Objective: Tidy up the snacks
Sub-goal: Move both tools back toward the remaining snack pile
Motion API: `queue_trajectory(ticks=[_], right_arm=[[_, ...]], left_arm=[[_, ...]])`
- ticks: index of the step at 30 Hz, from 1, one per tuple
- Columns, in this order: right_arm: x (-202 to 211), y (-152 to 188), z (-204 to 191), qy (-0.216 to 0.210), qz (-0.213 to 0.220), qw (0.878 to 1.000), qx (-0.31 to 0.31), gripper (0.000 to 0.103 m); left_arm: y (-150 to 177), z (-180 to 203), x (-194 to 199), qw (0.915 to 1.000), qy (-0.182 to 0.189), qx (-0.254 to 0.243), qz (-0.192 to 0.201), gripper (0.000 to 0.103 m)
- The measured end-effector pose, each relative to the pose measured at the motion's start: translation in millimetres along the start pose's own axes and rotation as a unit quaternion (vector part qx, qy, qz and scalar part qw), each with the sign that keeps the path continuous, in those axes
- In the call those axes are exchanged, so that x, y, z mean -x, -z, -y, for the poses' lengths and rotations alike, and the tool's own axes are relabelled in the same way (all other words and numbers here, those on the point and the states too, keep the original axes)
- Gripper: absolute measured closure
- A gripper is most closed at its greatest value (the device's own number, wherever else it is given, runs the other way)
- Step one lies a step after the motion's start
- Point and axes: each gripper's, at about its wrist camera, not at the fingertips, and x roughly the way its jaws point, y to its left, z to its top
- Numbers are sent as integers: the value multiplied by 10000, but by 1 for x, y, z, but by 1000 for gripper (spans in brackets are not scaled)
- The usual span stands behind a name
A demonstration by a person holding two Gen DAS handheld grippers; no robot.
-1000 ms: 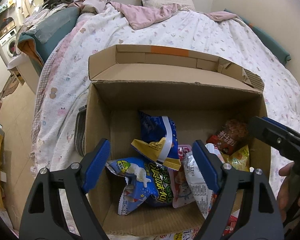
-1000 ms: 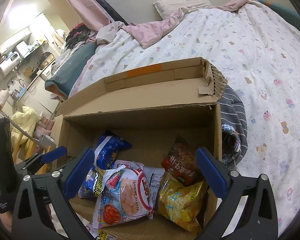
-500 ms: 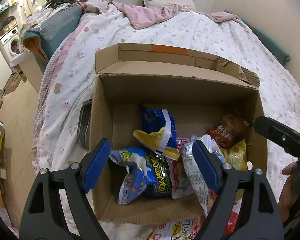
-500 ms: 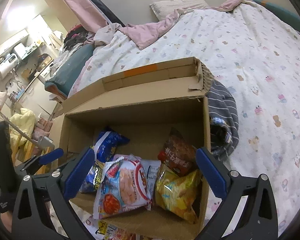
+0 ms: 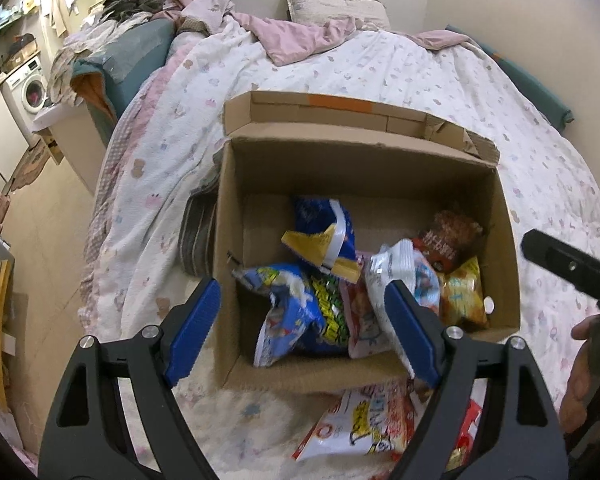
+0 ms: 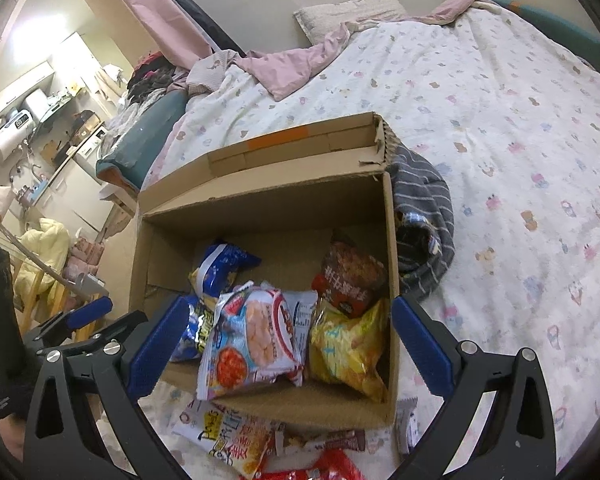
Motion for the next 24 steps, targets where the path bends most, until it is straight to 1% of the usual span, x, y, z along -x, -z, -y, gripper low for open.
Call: queue_trajectory(ticks=[4, 7, 12, 18, 22, 24], right_arm=[[10, 8, -1, -58, 6, 10000, -55, 0], [18, 18, -2, -27, -33, 10000, -73, 0], [28, 36, -4, -4, -115, 9999, -81, 0], [42, 52, -2, 119, -129, 9998, -67, 0], [47, 62, 4, 170, -226, 9995, -158, 0], [48, 68, 6, 231, -281, 9992, -159, 0]], left_arm=[[10, -4, 10, 9999, 69, 98, -64, 21], [18, -6, 18, 9999, 37, 107, -60, 21], [34, -10, 26, 9998, -27, 133, -163, 21], [56, -17, 34, 9995, -32, 181, -254, 21], [70, -22, 39, 9993, -90, 191, -299, 21], [77, -25, 40, 9991, -37, 240, -357, 21]])
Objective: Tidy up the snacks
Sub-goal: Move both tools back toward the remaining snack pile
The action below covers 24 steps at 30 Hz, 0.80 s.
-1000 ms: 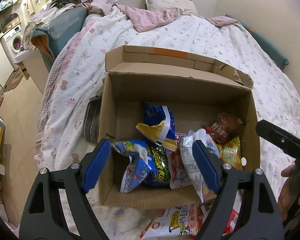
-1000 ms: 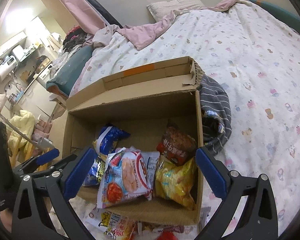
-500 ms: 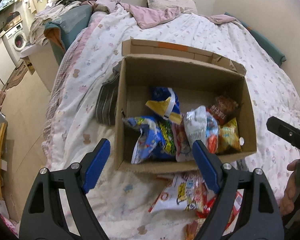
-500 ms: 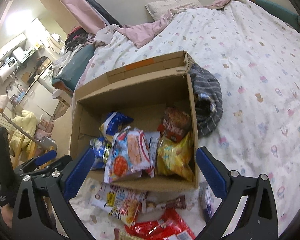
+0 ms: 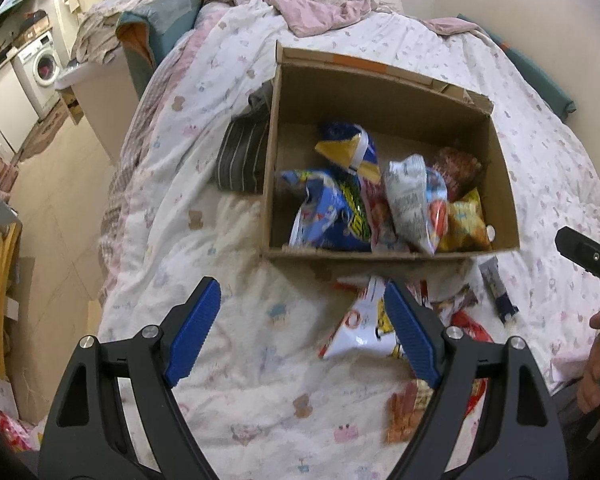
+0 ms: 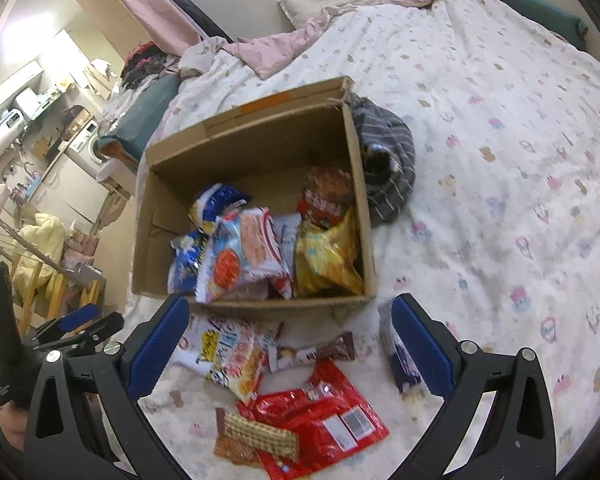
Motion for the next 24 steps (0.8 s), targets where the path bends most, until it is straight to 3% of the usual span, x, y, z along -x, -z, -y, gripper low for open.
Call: queue_trajectory(ticks=[4, 11, 14, 17, 21, 24], right_arm=[[1, 14, 8, 185, -144, 9997, -4, 0], [5, 34, 29, 360, -314, 9988, -135, 0], [5, 37, 38, 424, -358, 9981, -268, 0], [5, 37, 43, 408, -384, 9976, -416, 0], [5, 34, 44, 425, -356, 9977, -398, 0], [4, 33, 47, 454, -360, 9974, -422, 0]], left_arm=[[13, -9, -6, 9991, 173, 250, -295, 21], [36, -24, -32, 9933, -44, 674, -943, 21], [44, -26, -48, 9859, 214, 980, -1343, 21], [41, -26, -53, 9829, 360, 1204, -1349, 21], [27, -6, -61, 9841, 567, 1037, -1327, 21], [19, 19, -85, 9805, 726, 788, -1646, 21]])
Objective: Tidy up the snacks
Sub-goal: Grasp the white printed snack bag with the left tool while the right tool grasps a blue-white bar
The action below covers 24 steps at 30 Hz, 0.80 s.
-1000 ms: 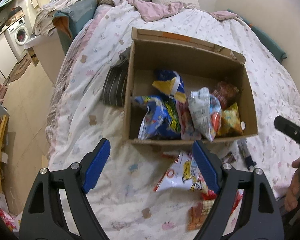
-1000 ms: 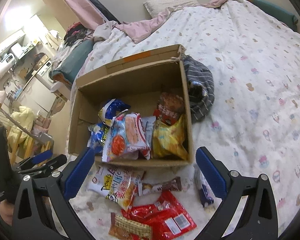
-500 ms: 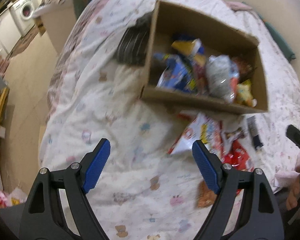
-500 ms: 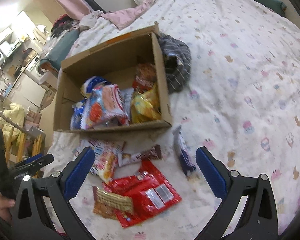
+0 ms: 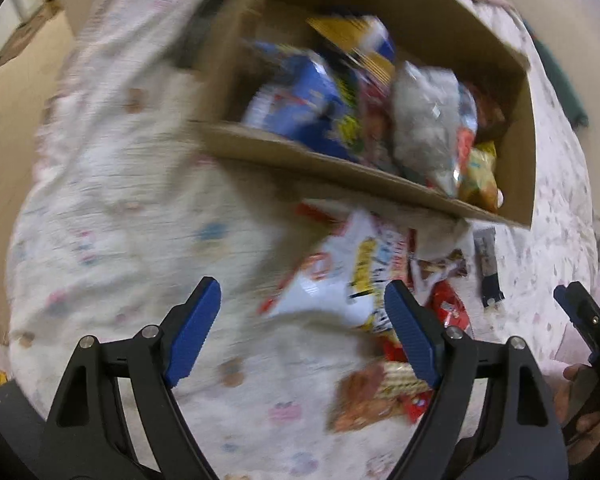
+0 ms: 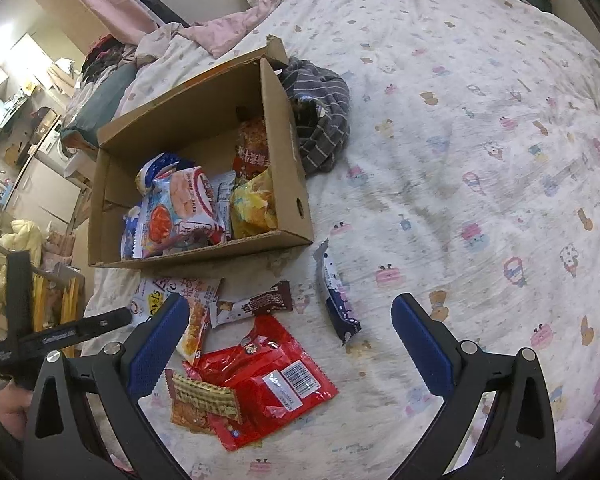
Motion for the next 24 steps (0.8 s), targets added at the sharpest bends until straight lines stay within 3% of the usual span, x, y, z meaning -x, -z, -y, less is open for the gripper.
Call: queue_trajectory(ticks=[4, 10, 13, 14, 16, 17, 20, 24], right_arm=[[-2, 2, 8, 118, -47, 9999, 19, 0], [-5, 7, 29, 209, -216, 9994, -164, 0], [-10, 7, 43, 230, -349, 9983, -400, 0], [-14, 6, 47, 238, -430, 9976, -492, 0], [-22, 5, 50, 246, -553, 9966, -557, 1], [-29, 3, 51, 240, -666, 9960, -543, 1], [-48, 0, 45, 242, -966, 9943, -378, 16], [-67, 0, 30, 338, -1195, 9922, -90, 37]], left_arm=[[0, 22, -40, 9976, 0, -357, -601, 21], [4, 40, -44, 9969, -7, -552, -552, 22], [7, 43, -46, 9969, -66, -558, -549, 47], [8, 44, -46, 9966, -83, -577, -581, 65], [10, 43, -43, 9966, 59, -545, -613, 72], [13, 43, -39, 9967, 71, -553, -583, 82], [17, 45, -26, 9967, 124, -648, -474, 90], [26, 41, -15, 9970, 196, -639, -403, 91]])
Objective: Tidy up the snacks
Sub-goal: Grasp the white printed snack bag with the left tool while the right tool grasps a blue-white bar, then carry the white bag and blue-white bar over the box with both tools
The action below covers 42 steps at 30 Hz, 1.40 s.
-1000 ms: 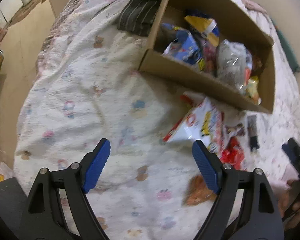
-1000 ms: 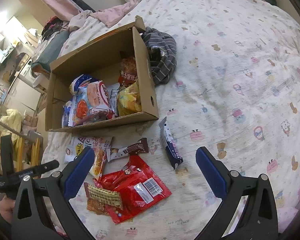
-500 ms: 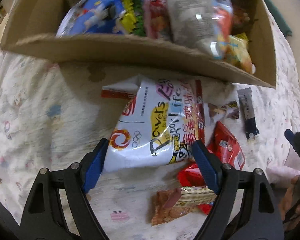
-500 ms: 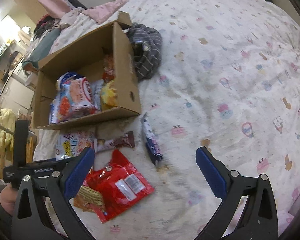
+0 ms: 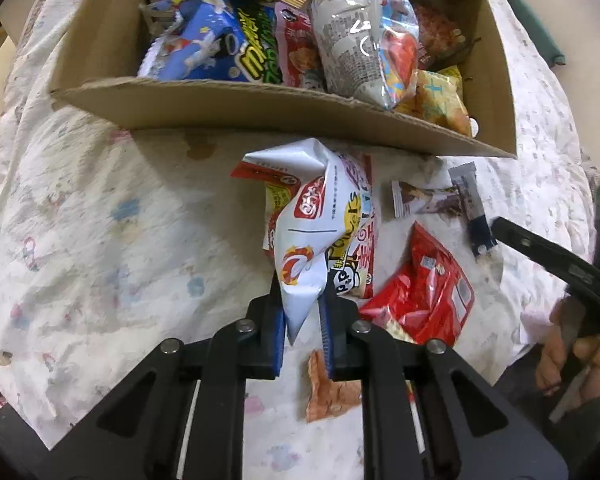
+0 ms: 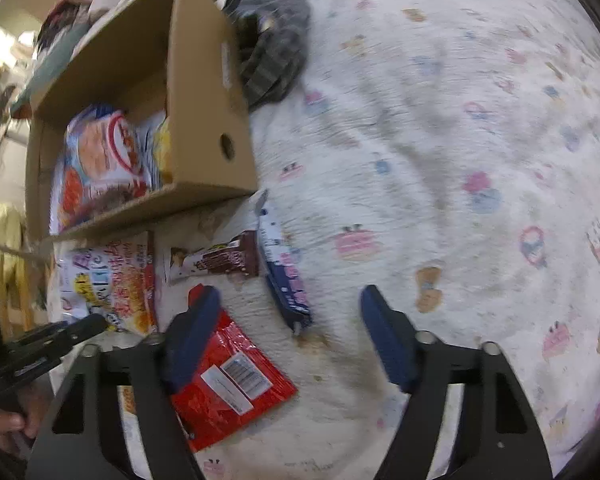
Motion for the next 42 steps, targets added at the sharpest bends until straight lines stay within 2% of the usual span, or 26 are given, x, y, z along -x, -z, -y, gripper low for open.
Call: queue_trajectory(ticks=[5, 10, 13, 19, 25, 32, 36, 42], right_arm=[[-15, -1, -26, 420, -76, 9976, 548, 59], [-29, -2, -31, 654, -167, 9960, 592, 65], [-32, 0, -32, 790, -181, 9948, 624, 85], [-7, 12, -36, 627, 152, 9956, 687, 85], [25, 27, -26, 307, 443, 9973, 504, 85], [56, 25, -13, 85, 815, 9961, 327, 85], [77, 21, -16, 39, 1265, 9915, 312, 85], [102, 19, -27, -145, 1573, 9865, 435, 85]], left_arm=[[12, -10, 16, 9998, -13, -104, 171, 92], [16, -22, 21, 9995, -156, -111, 236, 92], [16, -32, 30, 9992, -198, -100, 336, 92], [20, -41, 43, 9986, -179, 9, 506, 92], [31, -29, 64, 9957, -294, -270, 831, 92], [42, -25, 89, 9922, -304, -134, 1201, 92], [37, -23, 112, 9880, -436, -121, 1478, 92], [18, -22, 135, 9827, -639, -137, 1731, 92]])
